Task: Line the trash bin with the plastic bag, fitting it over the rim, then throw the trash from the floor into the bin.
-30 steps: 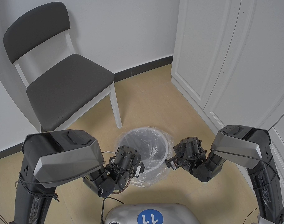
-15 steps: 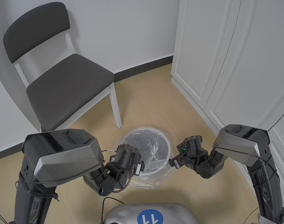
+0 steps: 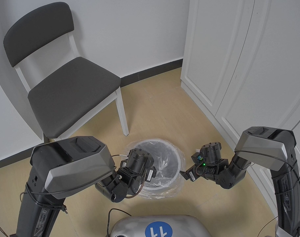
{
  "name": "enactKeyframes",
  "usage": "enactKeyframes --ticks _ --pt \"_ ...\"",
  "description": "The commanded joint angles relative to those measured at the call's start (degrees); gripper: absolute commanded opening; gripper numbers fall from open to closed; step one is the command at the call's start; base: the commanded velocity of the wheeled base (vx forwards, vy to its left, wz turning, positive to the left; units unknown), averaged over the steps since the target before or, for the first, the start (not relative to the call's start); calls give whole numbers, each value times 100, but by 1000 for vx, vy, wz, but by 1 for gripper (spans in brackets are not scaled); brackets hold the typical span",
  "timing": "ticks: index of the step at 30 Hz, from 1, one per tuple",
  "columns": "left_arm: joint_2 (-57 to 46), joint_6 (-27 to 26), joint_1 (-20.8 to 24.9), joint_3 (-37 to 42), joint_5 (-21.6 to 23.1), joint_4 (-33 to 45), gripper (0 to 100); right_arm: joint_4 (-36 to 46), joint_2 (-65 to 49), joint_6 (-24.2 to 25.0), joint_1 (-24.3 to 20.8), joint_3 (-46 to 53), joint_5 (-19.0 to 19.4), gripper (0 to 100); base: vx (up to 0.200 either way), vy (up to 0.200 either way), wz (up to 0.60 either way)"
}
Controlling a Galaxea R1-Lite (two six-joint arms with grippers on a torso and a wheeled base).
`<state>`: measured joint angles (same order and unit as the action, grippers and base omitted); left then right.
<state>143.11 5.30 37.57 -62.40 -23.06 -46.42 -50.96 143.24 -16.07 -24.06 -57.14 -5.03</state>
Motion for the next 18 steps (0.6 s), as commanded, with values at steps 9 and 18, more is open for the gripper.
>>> enactKeyframes --ticks 9,18 --pt "235 -108 -66 -439 -515 845 100 -11 -525 -125 174 300 20 100 0 0 0" --pt "7 -56 -13 317 -515 749 100 42 -349 -424 526 221 196 100 0 0 0"
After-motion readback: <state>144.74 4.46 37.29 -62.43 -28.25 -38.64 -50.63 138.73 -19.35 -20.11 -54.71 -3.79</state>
